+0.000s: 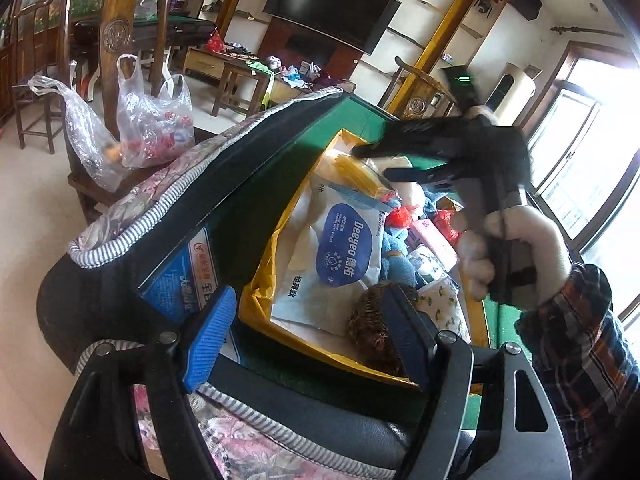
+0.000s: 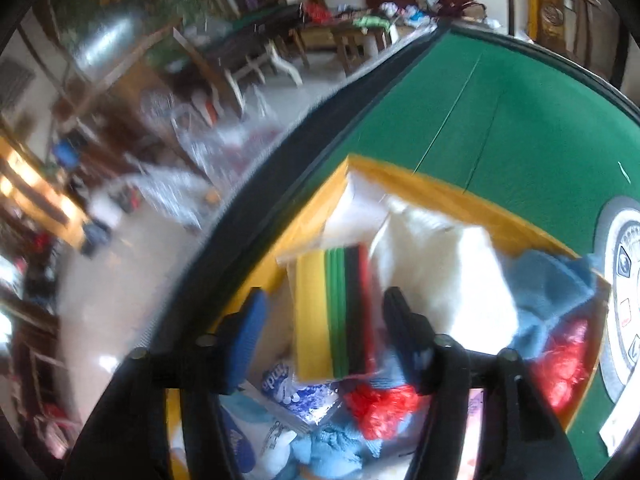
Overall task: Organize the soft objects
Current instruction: 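Carry the zip bag over the yellow tray with the right tool, then lower the zip bag into the tray and open the right tool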
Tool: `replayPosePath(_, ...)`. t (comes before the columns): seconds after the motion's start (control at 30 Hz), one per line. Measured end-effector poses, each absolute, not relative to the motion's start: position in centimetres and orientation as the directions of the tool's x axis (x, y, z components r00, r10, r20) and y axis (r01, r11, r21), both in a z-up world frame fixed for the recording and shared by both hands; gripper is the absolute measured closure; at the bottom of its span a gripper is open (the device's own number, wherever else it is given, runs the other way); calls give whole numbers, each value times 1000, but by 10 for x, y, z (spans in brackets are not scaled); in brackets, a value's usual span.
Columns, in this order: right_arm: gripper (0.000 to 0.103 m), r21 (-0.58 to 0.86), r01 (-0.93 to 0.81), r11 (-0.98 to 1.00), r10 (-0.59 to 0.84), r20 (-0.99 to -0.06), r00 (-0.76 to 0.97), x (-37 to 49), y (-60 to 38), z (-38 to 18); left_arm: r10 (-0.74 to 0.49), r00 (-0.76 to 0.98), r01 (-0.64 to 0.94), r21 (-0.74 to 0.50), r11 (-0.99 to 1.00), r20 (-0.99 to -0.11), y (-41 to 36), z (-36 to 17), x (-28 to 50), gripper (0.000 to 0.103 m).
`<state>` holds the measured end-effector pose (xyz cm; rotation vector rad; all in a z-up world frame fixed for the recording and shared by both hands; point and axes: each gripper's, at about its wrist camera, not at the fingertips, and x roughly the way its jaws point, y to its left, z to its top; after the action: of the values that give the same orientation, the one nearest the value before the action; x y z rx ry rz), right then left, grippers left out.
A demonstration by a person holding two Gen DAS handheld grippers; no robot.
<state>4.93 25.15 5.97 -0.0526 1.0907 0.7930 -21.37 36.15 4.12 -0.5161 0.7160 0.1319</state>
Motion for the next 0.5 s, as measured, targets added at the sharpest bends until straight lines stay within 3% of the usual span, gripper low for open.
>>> replayPosePath(0.03,30,356,-585,728,564,-797,216,54,246,61,-62,752,-287,-411,865,-656,362,41,-213,28)
replayPosePath(0.37,30,327,-477,816,470,-855,219,94,233,37,-72,748,-279,-410,868,-660,356,43,-212,27)
replayPosePath(0.5,30,341,-492,801,494,-841,220,88,223,47,-64,747,-285,-405,869,-662,355,46,-210,27)
